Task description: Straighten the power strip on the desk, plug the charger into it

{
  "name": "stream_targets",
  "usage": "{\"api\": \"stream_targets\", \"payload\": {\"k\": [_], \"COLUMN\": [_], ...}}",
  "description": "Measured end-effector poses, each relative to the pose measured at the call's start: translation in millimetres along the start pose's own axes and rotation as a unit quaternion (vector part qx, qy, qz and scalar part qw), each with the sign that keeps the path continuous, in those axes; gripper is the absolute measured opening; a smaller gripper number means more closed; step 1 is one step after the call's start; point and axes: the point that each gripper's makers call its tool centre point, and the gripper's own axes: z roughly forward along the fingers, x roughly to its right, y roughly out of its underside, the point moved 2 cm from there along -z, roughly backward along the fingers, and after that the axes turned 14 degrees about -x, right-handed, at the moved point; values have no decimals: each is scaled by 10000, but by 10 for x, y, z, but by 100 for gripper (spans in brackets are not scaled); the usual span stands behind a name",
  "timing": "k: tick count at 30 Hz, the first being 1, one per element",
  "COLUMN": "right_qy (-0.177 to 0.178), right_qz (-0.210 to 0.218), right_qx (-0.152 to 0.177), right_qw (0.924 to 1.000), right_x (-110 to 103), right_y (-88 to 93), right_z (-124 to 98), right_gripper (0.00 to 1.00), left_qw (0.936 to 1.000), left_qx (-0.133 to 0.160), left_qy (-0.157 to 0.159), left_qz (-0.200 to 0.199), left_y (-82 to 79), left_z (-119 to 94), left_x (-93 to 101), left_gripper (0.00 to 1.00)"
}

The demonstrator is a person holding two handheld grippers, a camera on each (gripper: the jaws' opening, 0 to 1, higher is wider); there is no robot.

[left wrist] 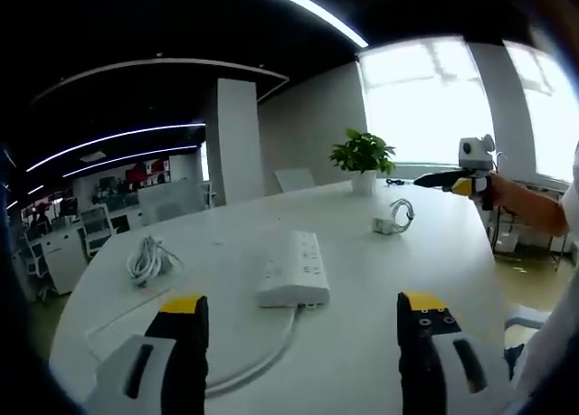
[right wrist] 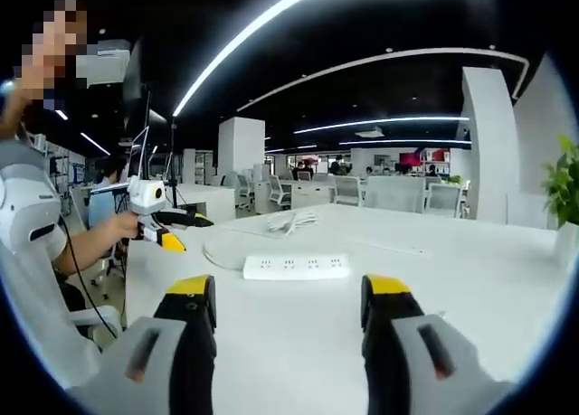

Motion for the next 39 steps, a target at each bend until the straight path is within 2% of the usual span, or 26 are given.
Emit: {"api": "stream_targets", "payload": {"k": [7, 19, 39], "right_qy": [-96, -122, -202], "right_qz": [-25, -20, 20], "right_qx": [-12, -82, -88], "right_qw": [9999, 9999, 9998], "right_x": [12, 90, 198], "right_y": [-16, 11, 54], "right_z": [74, 131, 224], "right_gripper": [63, 64, 63], "left_qw": [9999, 9999, 9999], "left_qx": [-45, -99, -145], "left_qy": [-84, 18, 62], "left_qz": [78, 34, -18], "left_y": [-11, -10, -66], "left_z": [85, 261, 438], "left_x": [-11, 16, -12], "left_gripper": [87, 88, 88]}}
